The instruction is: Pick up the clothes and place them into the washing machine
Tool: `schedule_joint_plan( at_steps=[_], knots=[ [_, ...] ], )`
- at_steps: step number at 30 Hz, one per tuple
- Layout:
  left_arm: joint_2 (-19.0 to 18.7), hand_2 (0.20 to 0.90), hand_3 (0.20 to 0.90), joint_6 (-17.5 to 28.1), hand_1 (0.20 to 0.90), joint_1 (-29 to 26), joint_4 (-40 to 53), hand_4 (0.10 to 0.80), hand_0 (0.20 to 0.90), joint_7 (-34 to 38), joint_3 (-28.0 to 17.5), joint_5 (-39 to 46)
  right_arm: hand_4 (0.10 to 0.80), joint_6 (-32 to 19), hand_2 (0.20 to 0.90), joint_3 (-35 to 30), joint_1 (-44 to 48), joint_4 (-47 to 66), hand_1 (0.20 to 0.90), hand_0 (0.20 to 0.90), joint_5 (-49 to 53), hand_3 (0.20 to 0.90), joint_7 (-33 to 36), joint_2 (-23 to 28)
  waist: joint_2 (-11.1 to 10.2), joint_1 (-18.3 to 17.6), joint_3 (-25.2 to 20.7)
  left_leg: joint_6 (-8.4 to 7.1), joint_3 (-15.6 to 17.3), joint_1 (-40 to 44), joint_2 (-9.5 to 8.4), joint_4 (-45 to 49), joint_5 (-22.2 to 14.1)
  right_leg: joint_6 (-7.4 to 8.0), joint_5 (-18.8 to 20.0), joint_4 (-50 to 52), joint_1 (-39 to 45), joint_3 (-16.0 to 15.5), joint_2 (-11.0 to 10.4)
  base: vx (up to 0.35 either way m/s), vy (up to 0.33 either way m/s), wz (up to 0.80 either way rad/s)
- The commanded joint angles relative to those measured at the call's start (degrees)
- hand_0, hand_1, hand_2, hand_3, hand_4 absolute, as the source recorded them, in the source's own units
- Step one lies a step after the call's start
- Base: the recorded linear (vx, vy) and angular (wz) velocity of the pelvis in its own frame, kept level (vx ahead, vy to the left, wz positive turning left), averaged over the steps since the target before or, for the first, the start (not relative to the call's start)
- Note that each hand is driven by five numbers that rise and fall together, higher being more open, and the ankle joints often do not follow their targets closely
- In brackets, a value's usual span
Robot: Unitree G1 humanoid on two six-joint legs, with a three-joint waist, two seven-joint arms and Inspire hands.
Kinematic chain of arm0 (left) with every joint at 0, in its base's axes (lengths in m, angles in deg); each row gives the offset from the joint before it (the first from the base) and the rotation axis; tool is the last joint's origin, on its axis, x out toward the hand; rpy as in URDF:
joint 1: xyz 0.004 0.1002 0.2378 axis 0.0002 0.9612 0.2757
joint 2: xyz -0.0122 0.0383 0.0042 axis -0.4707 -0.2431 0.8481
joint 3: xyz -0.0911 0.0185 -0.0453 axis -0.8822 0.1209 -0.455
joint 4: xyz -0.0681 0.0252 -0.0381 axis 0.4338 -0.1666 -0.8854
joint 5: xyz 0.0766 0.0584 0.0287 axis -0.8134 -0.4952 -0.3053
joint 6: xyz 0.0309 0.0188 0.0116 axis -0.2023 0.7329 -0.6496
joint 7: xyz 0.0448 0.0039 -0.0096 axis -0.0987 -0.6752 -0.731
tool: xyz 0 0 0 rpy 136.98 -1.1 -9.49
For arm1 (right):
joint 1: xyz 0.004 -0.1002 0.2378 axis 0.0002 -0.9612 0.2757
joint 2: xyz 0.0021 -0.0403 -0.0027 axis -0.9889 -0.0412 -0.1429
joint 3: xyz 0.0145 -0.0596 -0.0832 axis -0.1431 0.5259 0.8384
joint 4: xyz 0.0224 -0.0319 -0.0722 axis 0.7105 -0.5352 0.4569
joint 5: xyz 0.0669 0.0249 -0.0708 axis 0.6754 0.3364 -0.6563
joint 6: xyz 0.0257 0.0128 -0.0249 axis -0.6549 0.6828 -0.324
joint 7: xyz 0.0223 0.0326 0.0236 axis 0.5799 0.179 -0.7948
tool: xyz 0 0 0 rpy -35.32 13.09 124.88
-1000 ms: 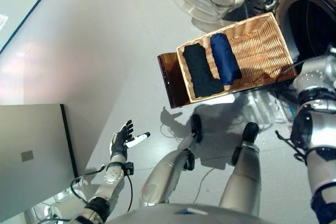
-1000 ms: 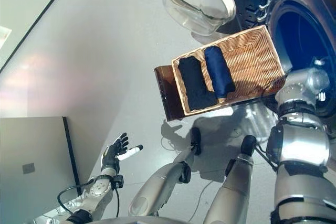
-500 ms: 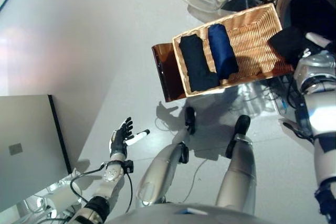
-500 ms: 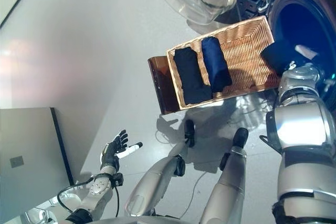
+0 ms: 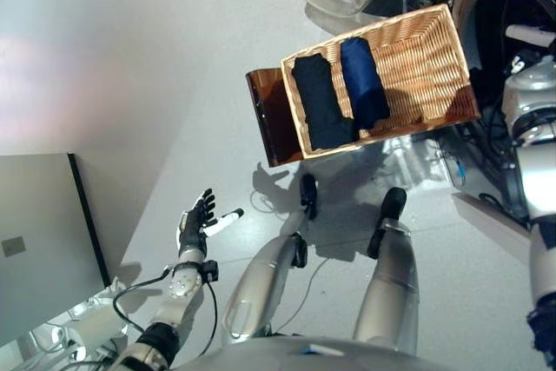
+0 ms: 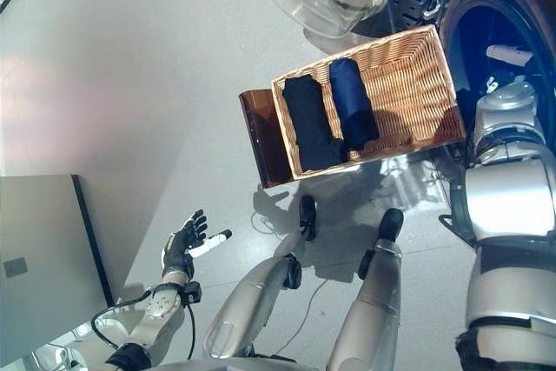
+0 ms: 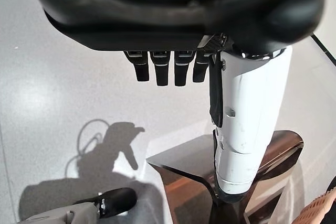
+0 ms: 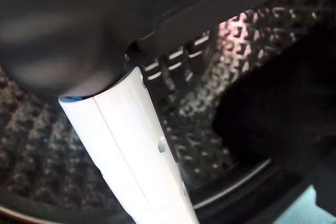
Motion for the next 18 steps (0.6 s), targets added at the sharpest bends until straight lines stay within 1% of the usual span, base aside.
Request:
schedule_joint_plan(
  at_steps=[1, 4, 5, 10, 11, 12, 15, 16, 18],
  knots=[
    [-3.44, 0.9, 0.9, 1.84, 0.9, 0.24, -3.3, 0.8, 0.9, 2.57, -3.34, 0.58, 0.8, -5.47, 0.9, 6.03, 5.23, 3.15, 0.9, 0.9, 0.5, 0.9, 3.09, 4.92, -2.31, 0.86, -3.48, -5.61, -0.1, -1.01, 0.33, 6.13, -7.65, -2.19, 2.97, -11.8, 6.71, -1.99, 4.47, 0.0, 0.0, 0.0],
    [-3.26, 0.9, 0.9, 1.84, 0.9, 0.0, -4.13, 0.8, 0.9, 2.46, -3.67, 0.85, 0.8, -6.86, 0.9, 3.43, 2.58, 4.29, 0.9, 0.9, 3.68, 0.9, 1.62, 2.84, -2.58, 0.83, -3.17, -5.51, -0.1, -0.85, 0.4, 6.35, -7.77, -2.19, 3.02, -11.74, 6.97, -2.1, 4.53, 0.0, 0.0, 0.0],
    [-3.2, 0.9, 0.9, 1.8, 0.9, -0.1, -4.45, 0.8, 0.9, 2.28, -3.74, 0.95, 0.8, -7.42, 0.9, 2.27, 0.91, 4.96, 0.9, 0.9, 5.24, 0.9, 0.41, 1.77, -2.84, 0.78, -3.09, -5.46, -0.1, -0.8, 0.46, 6.42, -7.84, -2.17, 2.99, -11.73, 7.11, -2.14, 4.57, 0.0, 0.0, 0.0],
    [-3.53, 0.9, 0.9, 1.69, 0.9, -0.98, -5.67, 0.8, 0.9, 1.99, -4.04, 0.6, 0.8, -9.43, 0.9, -0.97, -4.17, 7.8, 0.9, 0.9, 8.92, 0.9, -1.07, -3.85, -3.81, 0.72, -2.7, -5.27, -0.29, -0.91, 0.53, 7.09, -8.12, -2.21, 3.08, -11.81, 7.52, -2.29, 4.72, -0.003, -0.006, 0.05],
    [-3.75, 0.9, 0.9, 1.44, 0.9, -1.26, -6.11, 0.8, 0.9, 1.92, -3.91, 0.21, 0.8, -9.41, 0.9, -0.75, -4.9, 8.11, 0.9, 0.9, 8.71, 0.9, -1.69, -5.55, -4.01, 0.82, -2.58, -5.22, -0.33, -0.98, 0.57, 7.19, -8.15, -2.21, 3.13, -11.83, 7.59, -2.37, 4.76, -0.01, -0.005, -0.07],
    [-3.78, 0.9, 0.9, 1.44, 0.9, -1.24, -6.13, 0.8, 0.9, 1.91, -3.94, 0.2, 0.8, -9.38, 0.9, -0.8, -4.97, 8.18, 0.9, 0.9, 8.68, 0.9, -1.66, -5.61, -4.05, 0.78, -2.59, -5.22, -0.33, -0.98, 0.57, 7.2, -8.16, -2.21, 3.13, -11.83, 7.6, -2.38, 4.76, -0.015, -0.012, -0.08],
    [-4.13, 0.9, 0.9, 1.72, 0.9, -2.18, -6.81, 0.8, 0.9, 1.95, -4.82, 0.26, 0.8, -10.19, 0.9, -1.87, -7.22, 8.93, 0.9, 0.9, 9.75, 0.9, -2.52, -10.27, -4.95, 1.28, -1.74, -5.03, -0.82, -1.52, 0.6, 8.01, -8.34, -2.23, 3.29, -11.8, 7.63, -2.85, 4.66, -0.018, -0.014, -0.05],
    [-4.16, 0.9, 0.9, 1.74, 0.9, -2.2, -6.86, 0.8, 0.9, 1.93, -4.84, 0.28, 0.8, -10.19, 0.9, -1.9, -7.24, 8.97, 0.9, 0.9, 9.74, 0.9, -2.49, -10.31, -4.98, 1.26, -1.73, -5.02, -0.82, -1.55, 0.59, 8.05, -8.36, -2.23, 3.27, -11.77, 7.62, -2.86, 4.65, 0.0, 0.0, 0.0],
    [-4.35, 0.9, 0.9, 2.0, 0.9, -2.67, -6.24, 0.8, 0.9, 2.26, -5.53, 0.63, 0.8, -10.49, 0.9, -2.17, -8.22, 9.97, 0.9, 0.9, 10.25, 0.9, -2.48, -12.57, -5.54, 1.41, -1.25, -4.94, -1.1, -1.95, 0.67, 8.64, -8.49, -2.2, 3.36, -11.49, 7.49, -3.14, 4.54, -0.002, -0.004, 0.03]
  ],
)
